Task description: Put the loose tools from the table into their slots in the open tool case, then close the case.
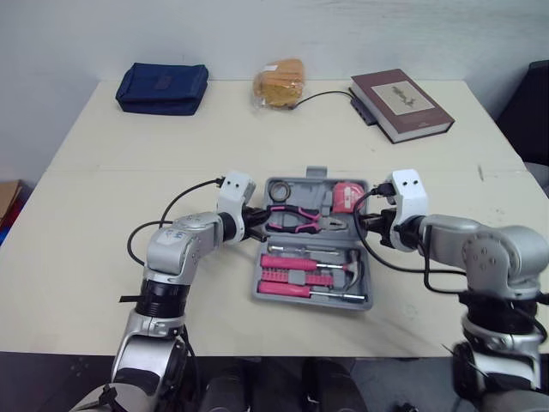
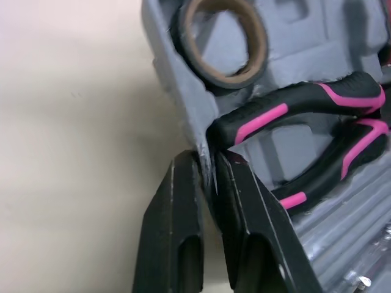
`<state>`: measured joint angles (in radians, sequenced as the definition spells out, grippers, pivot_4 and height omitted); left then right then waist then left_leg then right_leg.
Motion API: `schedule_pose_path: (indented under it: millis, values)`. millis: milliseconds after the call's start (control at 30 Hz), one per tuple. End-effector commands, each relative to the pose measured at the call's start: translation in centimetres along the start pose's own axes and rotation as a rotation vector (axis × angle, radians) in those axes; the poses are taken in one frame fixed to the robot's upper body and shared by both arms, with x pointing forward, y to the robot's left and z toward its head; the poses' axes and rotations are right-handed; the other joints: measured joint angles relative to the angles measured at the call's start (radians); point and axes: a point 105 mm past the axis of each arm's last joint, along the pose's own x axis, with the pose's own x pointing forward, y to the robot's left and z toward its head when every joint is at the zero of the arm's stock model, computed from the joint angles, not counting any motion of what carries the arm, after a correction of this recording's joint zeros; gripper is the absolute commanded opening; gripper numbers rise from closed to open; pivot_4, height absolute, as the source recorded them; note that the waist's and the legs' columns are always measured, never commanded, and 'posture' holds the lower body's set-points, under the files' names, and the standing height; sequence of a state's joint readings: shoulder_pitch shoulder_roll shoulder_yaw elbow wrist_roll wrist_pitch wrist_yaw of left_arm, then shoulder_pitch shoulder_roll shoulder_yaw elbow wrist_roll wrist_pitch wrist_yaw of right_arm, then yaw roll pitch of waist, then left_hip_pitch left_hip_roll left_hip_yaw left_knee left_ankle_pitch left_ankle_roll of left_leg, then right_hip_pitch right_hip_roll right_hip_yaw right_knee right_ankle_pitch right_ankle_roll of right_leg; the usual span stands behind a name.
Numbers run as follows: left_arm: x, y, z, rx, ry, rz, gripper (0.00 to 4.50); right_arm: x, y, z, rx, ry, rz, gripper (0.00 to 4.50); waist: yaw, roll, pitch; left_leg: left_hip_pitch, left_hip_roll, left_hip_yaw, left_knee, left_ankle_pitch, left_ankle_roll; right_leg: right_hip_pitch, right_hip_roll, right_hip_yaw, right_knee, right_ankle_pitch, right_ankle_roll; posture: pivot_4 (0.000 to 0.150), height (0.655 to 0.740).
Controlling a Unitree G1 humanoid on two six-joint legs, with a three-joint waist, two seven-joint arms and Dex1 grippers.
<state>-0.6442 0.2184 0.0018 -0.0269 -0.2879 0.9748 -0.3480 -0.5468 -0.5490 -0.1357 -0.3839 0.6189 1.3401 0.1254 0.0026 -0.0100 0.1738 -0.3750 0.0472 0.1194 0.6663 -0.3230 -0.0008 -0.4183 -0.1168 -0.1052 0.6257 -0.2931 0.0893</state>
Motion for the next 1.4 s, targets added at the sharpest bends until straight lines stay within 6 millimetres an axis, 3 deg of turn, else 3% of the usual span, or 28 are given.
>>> schedule_pose_path:
  millis: [33, 100, 200, 267, 367, 433, 533, 633, 733, 867, 1000, 1167, 1267, 1367, 1400]
  values:
    - [-0.3, -0.3, 2.5, 0.158, -0.181, -0.029, 0.00, -1.4, -1.1, 1.0, -0.208, -0.182, -0.120, 0.00, 0.003, 0.000, 0.000, 0.000, 0.000, 0.000, 0.000, 0.000, 0.000, 0.000, 0.000, 0.000, -0.001, 0.000, 0.001, 0.150, 0.7400]
    - [-0.7, 1.1, 2.6, 0.344, -0.268, 0.026, 0.00, -1.7, -1.9, 0.0, -0.277, -0.243, -0.187, 0.00, 0.004, 0.000, 0.000, -0.001, -0.001, 0.002, -0.001, -0.001, 0.001, 0.000, 0.000, -0.001, -0.004, 0.001, 0.002, 0.150, 0.7400]
    - [-1.4, 3.1, 2.2, 0.394, -0.364, 0.099, 0.00, -1.9, -2.9, -2.9, -0.464, -0.284, -0.278, 0.00, 0.003, 0.000, 0.000, -0.001, -0.002, 0.004, -0.002, -0.001, 0.001, 0.000, 0.001, 0.000, -0.006, 0.001, 0.002, 0.150, 0.7400]
    - [-1.6, 3.2, 1.7, 0.446, -0.377, 0.081, 0.00, -2.0, -2.9, -4.4, -0.606, -0.313, -0.297, 0.00, 0.002, -0.001, 0.000, -0.001, -0.002, 0.004, -0.002, -0.001, 0.001, 0.000, 0.001, -0.001, -0.007, 0.001, 0.002, 0.150, 0.7400]
    - [-2.6, 2.2, 0.3, 0.672, -0.415, 0.007, 0.00, -2.3, -2.9, -6.9, -0.773, -0.340, -0.328, 0.00, -0.002, -0.001, 0.001, 0.002, -0.002, 0.005, -0.001, -0.001, 0.001, 0.001, 0.001, 0.000, -0.009, 0.002, 0.002, 0.150, 0.7400]
    - [-3.2, 2.9, -0.8, 0.820, -0.394, 0.045, 0.00, -2.5, -2.4, -7.9, -0.893, -0.362, -0.352, 0.00, -0.004, -0.001, 0.001, 0.005, 0.000, 0.005, -0.001, -0.001, 0.001, 0.003, 0.000, 0.001, -0.008, 0.002, 0.001, 0.150, 0.7400]
    - [-3.4, 3.7, -1.0, 0.779, -0.413, 0.077, 0.00, -2.8, -1.9, -9.2, -0.993, -0.375, -0.355, 0.00, -0.004, -0.001, 0.001, 0.006, 0.002, 0.005, -0.001, -0.001, 0.001, 0.004, 0.000, 0.001, -0.007, 0.002, 0.001, 0.150, 0.7400]
    - [-3.9, 3.4, -1.0, 0.798, -0.436, 0.040, 1.04, -3.3, -1.2, -9.6, -0.990, -0.403, -0.330, 0.00, -0.003, -0.001, 0.000, 0.006, 0.003, 0.004, -0.001, -0.001, 0.001, 0.004, 0.000, 0.001, -0.007, 0.002, 0.001, 0.150, 0.7400]
    - [-4.9, 4.5, -2.0, 0.785, -0.401, 0.029, 2.34, -4.5, -0.9, -10.1, -1.028, -0.406, -0.350, 1.22, 0.000, -0.001, 0.000, 0.006, 0.003, 0.003, -0.001, -0.001, 0.001, 0.004, 0.000, 0.000, -0.007, 0.002, 0.001, 0.150, 0.7400]
    - [-6.8, 7.2, -3.4, 0.648, -0.288, 0.001, 4.20, -7.5, -2.1, -12.1, -0.991, -0.319, -0.398, 3.32, -0.005, -0.001, 0.001, 0.006, 0.003, 0.003, -0.001, -0.002, 0.002, 0.004, -0.001, -0.001, -0.007, 0.001, 0.000, 0.150, 0.7400]
    - [-9.2, 9.8, -4.2, 0.510, -0.187, -0.009, 4.20, -11.0, -2.6, -13.9, -0.907, -0.246, -0.390, 3.32, -0.001, -0.002, 0.001, 0.005, 0.004, 0.001, -0.001, -0.005, 0.005, 0.005, 0.000, -0.001, -0.008, 0.001, 0.000, 0.150, 0.7400]
    - [-8.6, 9.9, -2.9, 0.429, -0.227, -0.032, 4.20, -12.6, -2.0, -13.2, -0.698, -0.311, -0.336, 3.32, -0.003, -0.004, 0.001, 0.006, 0.003, 0.000, -0.001, -0.006, 0.006, 0.006, 0.000, -0.001, -0.008, 0.001, 0.000, 0.150, 0.7400]
    - [-7.1, 8.8, -2.0, 0.393, -0.252, -0.112, 3.36, -12.3, -0.7, -12.5, -0.570, -0.353, -0.251, 3.38, -0.003, -0.004, 0.001, 0.007, 0.004, 0.000, -0.001, -0.007, 0.007, 0.006, 0.000, -0.001, -0.007, 0.002, 0.000, 0.150, 0.7400]
    - [-4.5, 6.6, -0.6, 0.416, -0.261, -0.226, 1.93, -11.7, 2.8, -11.7, -0.429, -0.361, -0.016, 2.49, 0.000, -0.004, 0.002, 0.006, 0.003, 0.000, -0.001, -0.005, 0.003, 0.006, 0.002, -0.002, -0.006, 0.001, -0.001, 0.150, 0.7400]
    - [-3.7, 5.9, -0.2, 0.425, -0.257, -0.260, 1.42, -11.5, 3.8, -11.3, -0.403, -0.371, 0.037, 1.94, 0.001, -0.004, 0.002, 0.006, 0.003, 0.000, -0.001, -0.005, 0.004, 0.006, 0.002, -0.002, -0.006, 0.001, -0.001, 0.150, 0.7400]
